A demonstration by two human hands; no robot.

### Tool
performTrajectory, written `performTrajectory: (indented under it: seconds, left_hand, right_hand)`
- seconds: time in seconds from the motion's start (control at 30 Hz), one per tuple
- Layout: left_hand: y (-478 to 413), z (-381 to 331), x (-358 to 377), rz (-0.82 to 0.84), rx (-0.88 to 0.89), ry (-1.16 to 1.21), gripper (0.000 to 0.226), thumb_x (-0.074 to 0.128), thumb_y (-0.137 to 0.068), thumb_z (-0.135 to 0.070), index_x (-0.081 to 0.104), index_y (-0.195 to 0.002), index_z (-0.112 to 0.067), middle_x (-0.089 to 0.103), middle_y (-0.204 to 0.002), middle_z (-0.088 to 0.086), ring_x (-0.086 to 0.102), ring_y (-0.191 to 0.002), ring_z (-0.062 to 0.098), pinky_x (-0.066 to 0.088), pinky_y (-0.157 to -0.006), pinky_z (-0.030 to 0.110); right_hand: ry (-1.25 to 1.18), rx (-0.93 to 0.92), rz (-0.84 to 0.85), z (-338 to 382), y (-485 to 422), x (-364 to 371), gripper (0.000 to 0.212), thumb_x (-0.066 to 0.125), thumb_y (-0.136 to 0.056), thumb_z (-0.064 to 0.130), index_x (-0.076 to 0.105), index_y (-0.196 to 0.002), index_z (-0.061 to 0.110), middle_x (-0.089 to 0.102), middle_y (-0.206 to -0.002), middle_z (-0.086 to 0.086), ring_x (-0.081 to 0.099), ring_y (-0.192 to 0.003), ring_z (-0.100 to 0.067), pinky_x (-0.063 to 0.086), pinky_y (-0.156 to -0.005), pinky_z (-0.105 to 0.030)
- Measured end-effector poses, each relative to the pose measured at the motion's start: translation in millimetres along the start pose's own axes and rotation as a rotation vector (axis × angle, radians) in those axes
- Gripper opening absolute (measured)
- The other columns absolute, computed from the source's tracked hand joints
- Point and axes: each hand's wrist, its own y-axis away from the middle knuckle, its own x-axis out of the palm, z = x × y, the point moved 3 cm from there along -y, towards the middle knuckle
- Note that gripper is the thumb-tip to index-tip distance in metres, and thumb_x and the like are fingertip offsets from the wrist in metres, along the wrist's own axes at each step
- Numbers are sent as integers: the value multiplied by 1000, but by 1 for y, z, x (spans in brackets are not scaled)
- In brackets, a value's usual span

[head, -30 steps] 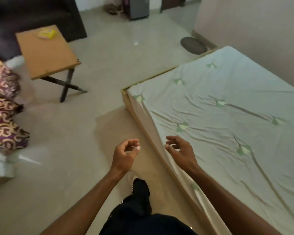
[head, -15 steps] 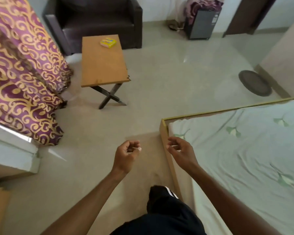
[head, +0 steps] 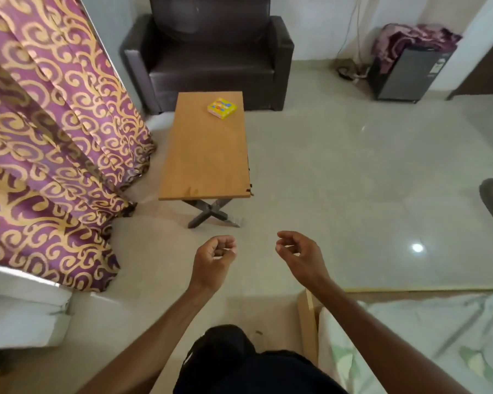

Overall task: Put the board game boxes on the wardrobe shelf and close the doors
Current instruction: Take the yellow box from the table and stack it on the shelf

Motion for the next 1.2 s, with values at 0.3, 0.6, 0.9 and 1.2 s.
performTrajectory:
  seconds: [0.3,0.6,0.9,1.2]
  left_hand:
    - [-256,-43,36,-81,-33,112,19,67,-85,-3,71,-96,-18,72,-90,-2,63,-80,5,51,-72,14]
    - [-505,-106,59,-105,-32,39,19,68,-87,-8,69,-100,-22,73,-95,-5,66,-80,0,53,-75,19]
    - [-724,-117,41,-230,-63,-77,20,67,-85,-3,69,-96,-20,70,-89,-8,61,-69,-6,47,-66,10]
    - [-999,-45,31,-91,-470,-301,25,64,-79,-21,66,-102,-29,71,-104,4,67,-85,16,52,-75,28]
  right_hand:
    - [91,-36,89,42,-281,-7,28,65,-89,25,66,-117,23,69,-96,12,66,-84,-1,48,-65,-8]
    - [125,-33,166,95,-536,-6,27,66,-87,22,67,-114,21,68,-88,15,62,-76,8,46,-66,-4]
    - [108,47,272,118,-781,56,27,67,-84,16,68,-111,18,71,-89,5,65,-73,-5,47,-64,-5]
    - [280,251,505,56,-1057,178,33,66,-82,18,66,-115,20,67,-85,5,66,-89,-16,50,-84,-27]
